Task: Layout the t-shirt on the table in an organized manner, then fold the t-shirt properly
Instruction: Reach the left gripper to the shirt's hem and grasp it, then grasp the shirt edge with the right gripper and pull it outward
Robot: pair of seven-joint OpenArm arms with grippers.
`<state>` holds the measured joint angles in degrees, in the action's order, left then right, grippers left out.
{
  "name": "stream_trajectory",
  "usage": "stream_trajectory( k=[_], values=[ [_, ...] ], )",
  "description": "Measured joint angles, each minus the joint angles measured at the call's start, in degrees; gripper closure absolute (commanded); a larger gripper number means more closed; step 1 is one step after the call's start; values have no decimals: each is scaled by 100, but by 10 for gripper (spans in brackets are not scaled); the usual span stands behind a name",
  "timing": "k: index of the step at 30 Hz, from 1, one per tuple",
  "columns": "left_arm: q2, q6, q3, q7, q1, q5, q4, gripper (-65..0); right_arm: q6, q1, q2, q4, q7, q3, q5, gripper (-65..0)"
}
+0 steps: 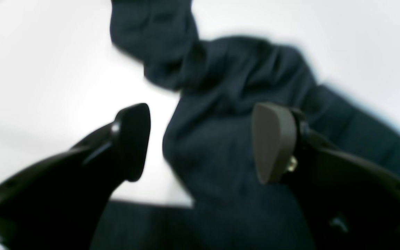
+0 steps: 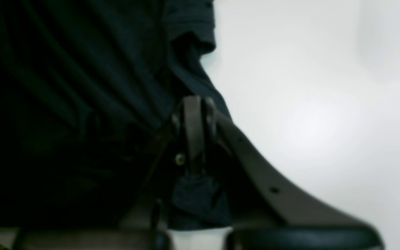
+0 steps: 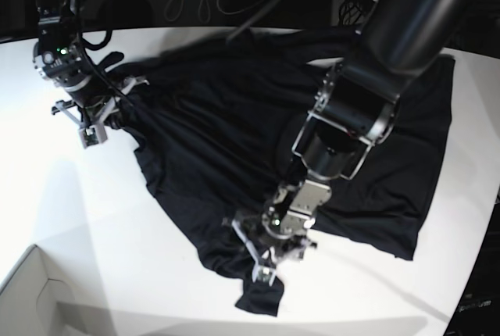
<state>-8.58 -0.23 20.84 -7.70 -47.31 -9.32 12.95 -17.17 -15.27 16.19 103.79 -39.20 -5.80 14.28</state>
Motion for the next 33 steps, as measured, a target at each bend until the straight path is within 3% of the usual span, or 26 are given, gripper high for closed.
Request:
stream_trajectory(
  k=[10,14,21,26,33],
  values=[
    [20,11,-46,195,254,761,-168,-448,0,0,-11,-2,0,24,-7,0],
    [372,-103,-50,197,232,382,-142,-448,0,0,-13,-2,-7,24,-9,0],
    [1233,13,-55,122,142,-382,-133,-448,-2,2,-15,-2,4,35,-7,0],
    [1412,0,-55,85,160,-887,-127,-445,0,0,-13,-4,0,33,-7,0],
    [1556,7,-55,-562,369,-1266,415,-445,-2,37,-13,-7,-4,35,-9,0]
  ],
)
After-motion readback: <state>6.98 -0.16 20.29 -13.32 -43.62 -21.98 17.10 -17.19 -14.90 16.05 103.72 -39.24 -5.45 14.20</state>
